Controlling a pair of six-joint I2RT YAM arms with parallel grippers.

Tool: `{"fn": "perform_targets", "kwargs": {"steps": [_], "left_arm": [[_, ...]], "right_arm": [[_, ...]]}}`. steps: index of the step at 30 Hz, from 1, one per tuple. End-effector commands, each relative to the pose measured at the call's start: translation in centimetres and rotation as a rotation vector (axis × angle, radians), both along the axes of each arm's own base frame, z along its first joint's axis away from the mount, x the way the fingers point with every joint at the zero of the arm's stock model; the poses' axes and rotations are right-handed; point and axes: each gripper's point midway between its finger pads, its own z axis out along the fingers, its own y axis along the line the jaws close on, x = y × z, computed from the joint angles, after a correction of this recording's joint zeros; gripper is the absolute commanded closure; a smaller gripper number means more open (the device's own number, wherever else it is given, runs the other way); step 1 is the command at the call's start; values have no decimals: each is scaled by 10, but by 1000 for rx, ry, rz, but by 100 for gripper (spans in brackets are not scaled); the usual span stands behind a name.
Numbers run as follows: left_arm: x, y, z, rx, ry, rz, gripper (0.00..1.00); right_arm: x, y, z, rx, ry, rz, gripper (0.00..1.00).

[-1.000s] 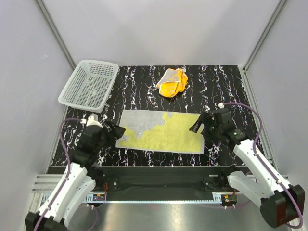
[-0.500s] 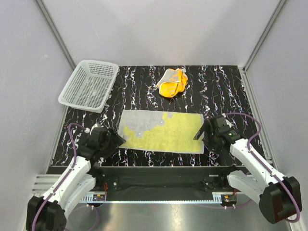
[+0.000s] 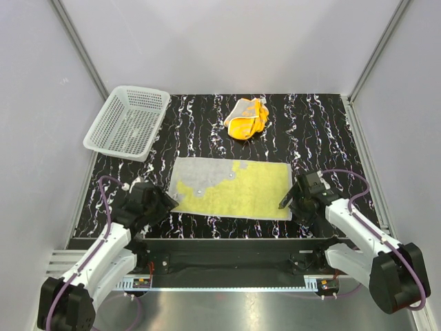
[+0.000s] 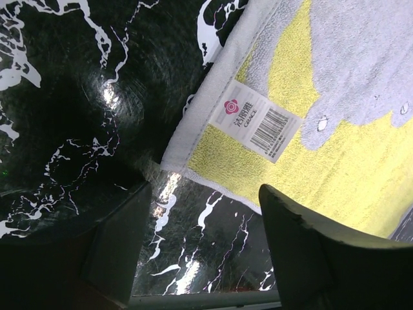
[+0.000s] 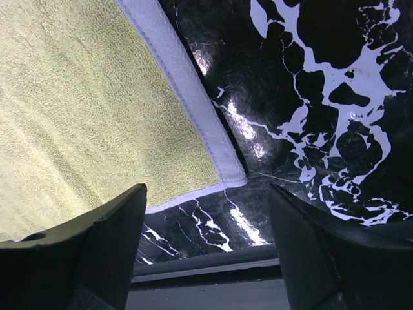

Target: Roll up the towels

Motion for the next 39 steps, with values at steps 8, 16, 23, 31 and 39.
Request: {"fn": "perform_targets", "kwargs": {"steps": [8,16,23,31,39], "left_arm": [[6,1,-3,18,-23,-20,31],[11,-1,7,15,-55,-29,32],[14,-1,14,28,-96,-59,32],[16,-9,17,21,-113,-136,31],[18,-15,20,-4,-130,-148,30]], "right_arm": [[15,3,-1,1,-22,-15,37],[8,7,-4,10,63,-8,43],[-10,-4,-1,-2,90,-118,44],[-7,-4,-9,-23,144,-149,45],[1,-13,-14,-112,193,-150,54]]}}
